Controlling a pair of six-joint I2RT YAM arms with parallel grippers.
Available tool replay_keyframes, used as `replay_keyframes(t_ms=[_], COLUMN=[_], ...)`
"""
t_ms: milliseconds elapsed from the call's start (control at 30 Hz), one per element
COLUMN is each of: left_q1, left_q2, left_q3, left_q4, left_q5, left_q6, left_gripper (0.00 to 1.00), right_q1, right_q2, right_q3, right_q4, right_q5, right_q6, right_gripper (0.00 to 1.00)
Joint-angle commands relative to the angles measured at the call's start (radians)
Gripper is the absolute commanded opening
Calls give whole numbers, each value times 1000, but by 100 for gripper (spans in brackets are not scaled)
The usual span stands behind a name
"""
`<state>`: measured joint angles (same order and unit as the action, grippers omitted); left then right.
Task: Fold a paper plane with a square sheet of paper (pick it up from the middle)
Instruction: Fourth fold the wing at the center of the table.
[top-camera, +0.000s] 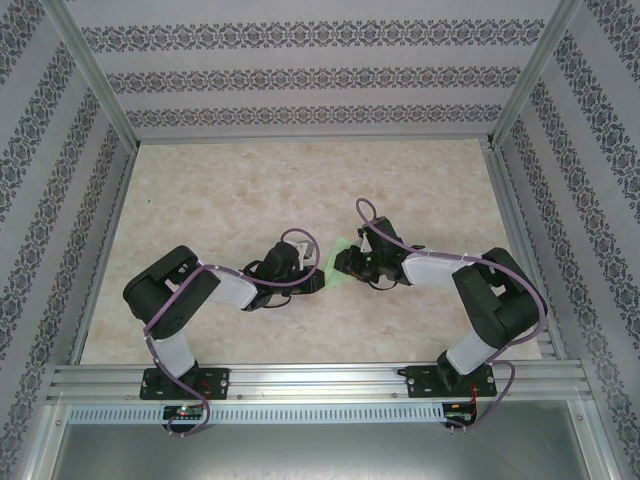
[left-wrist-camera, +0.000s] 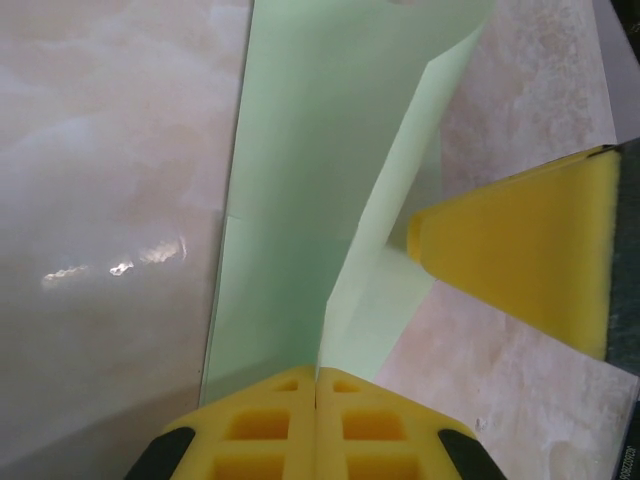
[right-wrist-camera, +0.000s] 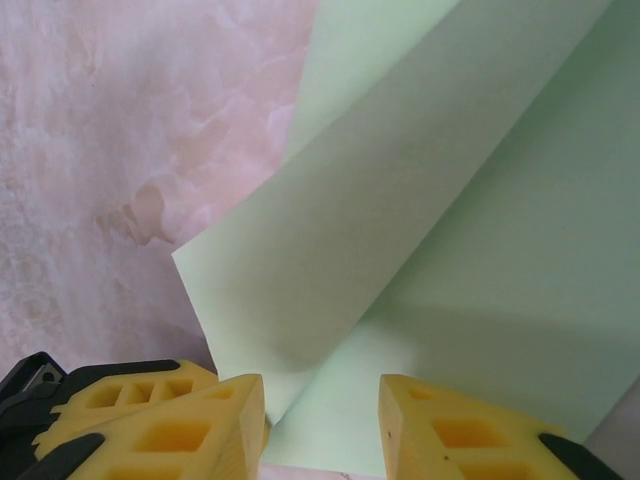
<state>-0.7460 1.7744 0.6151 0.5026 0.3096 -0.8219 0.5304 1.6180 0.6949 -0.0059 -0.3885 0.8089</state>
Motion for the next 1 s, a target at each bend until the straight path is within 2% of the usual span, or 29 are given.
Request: replay_keyframes(t_ms=[0, 300, 400, 500, 800, 967], left_q1=[16, 24, 29, 36, 81, 108], left_q2=[-23, -22, -27, -39, -88, -151], left_q3=[-6, 4, 5, 12, 11, 9], left_q4=[46, 29, 20, -8, -88, -157], left_q5=[20, 48, 56, 65, 108, 99], left_q6=[-19, -13, -4, 12, 65, 88], left_gripper=[0, 1, 5, 11, 40, 45], right_q1=[13, 14, 17, 23, 42, 43], right_q2=[24, 49, 57, 69, 120, 159], right_q3=[32, 53, 66, 83, 120, 134], right_q4=[33, -13, -72, -143, -285, -324], right_q5=[-12, 23, 59, 102, 192, 200], right_q6=[-20, -14, -11, -4, 42, 71], right_gripper=[37, 45, 46, 47, 51, 53])
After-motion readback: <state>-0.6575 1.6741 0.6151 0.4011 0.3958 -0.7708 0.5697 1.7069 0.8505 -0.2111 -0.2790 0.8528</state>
